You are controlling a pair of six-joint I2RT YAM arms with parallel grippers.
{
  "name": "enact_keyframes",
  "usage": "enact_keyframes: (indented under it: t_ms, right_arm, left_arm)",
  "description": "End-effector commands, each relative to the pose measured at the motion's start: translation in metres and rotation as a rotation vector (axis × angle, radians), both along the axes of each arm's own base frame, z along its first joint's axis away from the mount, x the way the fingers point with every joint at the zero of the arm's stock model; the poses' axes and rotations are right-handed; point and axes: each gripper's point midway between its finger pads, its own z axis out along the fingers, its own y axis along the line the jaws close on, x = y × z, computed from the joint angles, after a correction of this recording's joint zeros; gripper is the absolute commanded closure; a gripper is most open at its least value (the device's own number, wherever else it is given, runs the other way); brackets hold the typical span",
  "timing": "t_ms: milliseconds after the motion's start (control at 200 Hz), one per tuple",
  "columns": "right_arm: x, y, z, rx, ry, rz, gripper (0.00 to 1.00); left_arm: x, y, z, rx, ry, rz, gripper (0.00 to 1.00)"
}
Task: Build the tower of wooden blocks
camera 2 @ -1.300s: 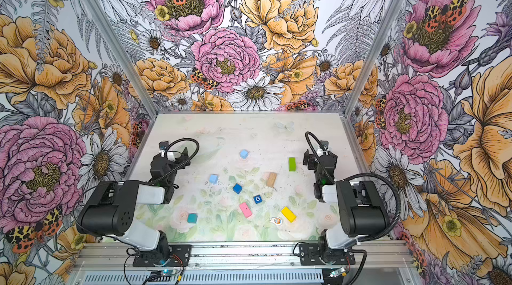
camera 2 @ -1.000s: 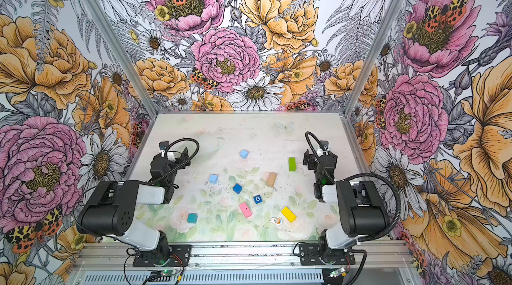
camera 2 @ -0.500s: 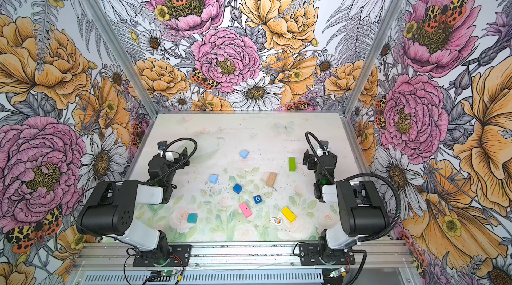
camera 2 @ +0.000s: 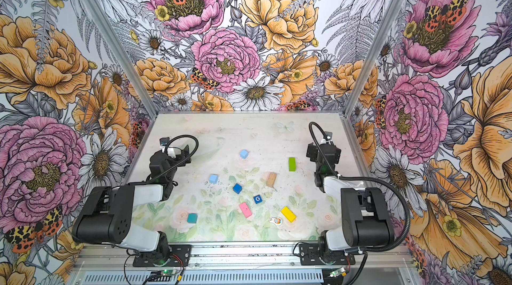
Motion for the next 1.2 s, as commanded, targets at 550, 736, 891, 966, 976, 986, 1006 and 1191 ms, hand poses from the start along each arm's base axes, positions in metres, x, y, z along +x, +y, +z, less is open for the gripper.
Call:
enact_keyframes:
  t_ms: [550, 736, 891, 966, 976, 986, 1006, 1191]
  right_arm:
    - [-0.085, 0.104, 0.004, 0.315, 0.389, 0.096, 0.32]
    - [-0.09, 0.121, -0.022, 0.302, 0.47, 0.106, 0.35]
    - [-0.09, 0.131, -0.048, 0.283, 0.56, 0.107, 0.39]
    - [-0.087, 0.132, -0.058, 0.267, 0.589, 0.097, 0.39]
    - [-0.087, 0.132, -0.06, 0.265, 0.595, 0.095, 0.39]
    - [-0.085, 0.132, -0.06, 0.264, 0.596, 0.094, 0.39]
    - [-0.084, 0.132, -0.062, 0.258, 0.603, 0.094, 0.39]
    - [-0.069, 0.133, -0.079, 0.21, 0.656, 0.077, 0.43]
  left_arm:
    - [-0.148, -0.186, 0.05, -0.25, 0.127, -0.358, 0.01]
    - [-0.183, -0.179, 0.036, -0.317, 0.165, -0.384, 0.01]
    - [-0.197, -0.166, 0.033, -0.331, 0.184, -0.393, 0.01]
    - [-0.199, -0.161, 0.036, -0.344, 0.166, -0.389, 0.01]
    - [-0.199, -0.16, 0.036, -0.345, 0.165, -0.389, 0.01]
    - [-0.199, -0.16, 0.037, -0.347, 0.162, -0.389, 0.01]
    - [-0.199, -0.159, 0.038, -0.35, 0.157, -0.388, 0.01]
    - [-0.196, -0.16, 0.047, -0.348, 0.132, -0.385, 0.01]
